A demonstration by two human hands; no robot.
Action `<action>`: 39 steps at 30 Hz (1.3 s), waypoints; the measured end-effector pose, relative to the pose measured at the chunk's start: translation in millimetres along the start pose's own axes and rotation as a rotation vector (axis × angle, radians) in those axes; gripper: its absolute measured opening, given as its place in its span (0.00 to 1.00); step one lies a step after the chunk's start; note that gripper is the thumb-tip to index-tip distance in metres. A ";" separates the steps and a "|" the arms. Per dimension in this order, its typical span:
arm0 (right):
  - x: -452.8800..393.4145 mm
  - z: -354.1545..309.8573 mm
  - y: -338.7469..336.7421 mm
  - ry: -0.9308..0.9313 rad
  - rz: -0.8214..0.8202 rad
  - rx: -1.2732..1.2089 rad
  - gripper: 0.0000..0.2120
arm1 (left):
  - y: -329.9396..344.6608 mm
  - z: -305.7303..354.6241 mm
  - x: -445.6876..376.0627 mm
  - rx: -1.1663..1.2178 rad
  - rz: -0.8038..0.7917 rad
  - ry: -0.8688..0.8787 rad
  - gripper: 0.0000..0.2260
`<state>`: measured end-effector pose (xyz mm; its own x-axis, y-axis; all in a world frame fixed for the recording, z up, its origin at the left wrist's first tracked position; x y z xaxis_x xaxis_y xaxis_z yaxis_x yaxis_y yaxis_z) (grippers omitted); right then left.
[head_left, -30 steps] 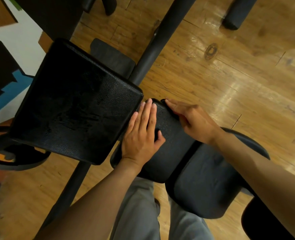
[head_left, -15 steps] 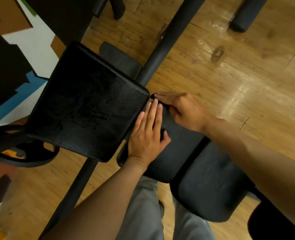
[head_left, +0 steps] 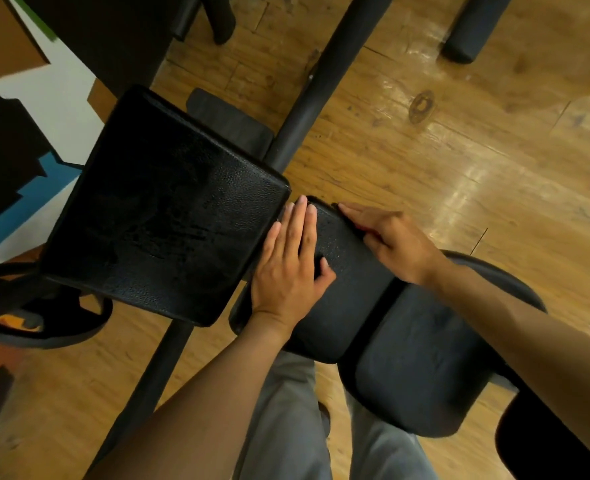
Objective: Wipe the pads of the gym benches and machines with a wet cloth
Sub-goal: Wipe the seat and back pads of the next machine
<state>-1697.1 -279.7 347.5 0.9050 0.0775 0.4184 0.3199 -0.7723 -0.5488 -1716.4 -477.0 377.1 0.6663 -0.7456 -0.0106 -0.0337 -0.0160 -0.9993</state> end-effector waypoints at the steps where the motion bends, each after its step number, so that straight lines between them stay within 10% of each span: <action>1: 18.7 20.0 0.4 0.039 0.011 0.013 0.30 | -0.3 0.2 -0.1 -0.002 -0.003 0.001 0.35; 20: 61.3 54.6 3.0 0.250 0.002 0.032 0.28 | -1.6 1.8 1.2 -0.022 -0.034 -0.010 0.35; 28: -30.4 -54.0 1.9 -0.006 0.075 -0.094 0.27 | 0.1 1.6 1.0 -0.022 -0.023 -0.003 0.36; 39: 6.6 -27.4 12.7 0.248 0.186 -0.049 0.27 | -0.3 -0.3 -0.5 0.063 0.026 -0.012 0.36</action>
<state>-1694.7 -306.3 363.1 0.8486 -0.2200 0.4812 0.1357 -0.7886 -0.5998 -1716.9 -476.8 377.4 0.6746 -0.7372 -0.0367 -0.0042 0.0459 -0.9989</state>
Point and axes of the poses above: each hand's wrist, its own x-axis away from the middle knuckle, its own y-axis out of the palm, z = x × y, the point moved 3 cm from there along -x, towards the middle knuckle, and after that the axes turned 12 degrees about y, right-handed, at the moved point
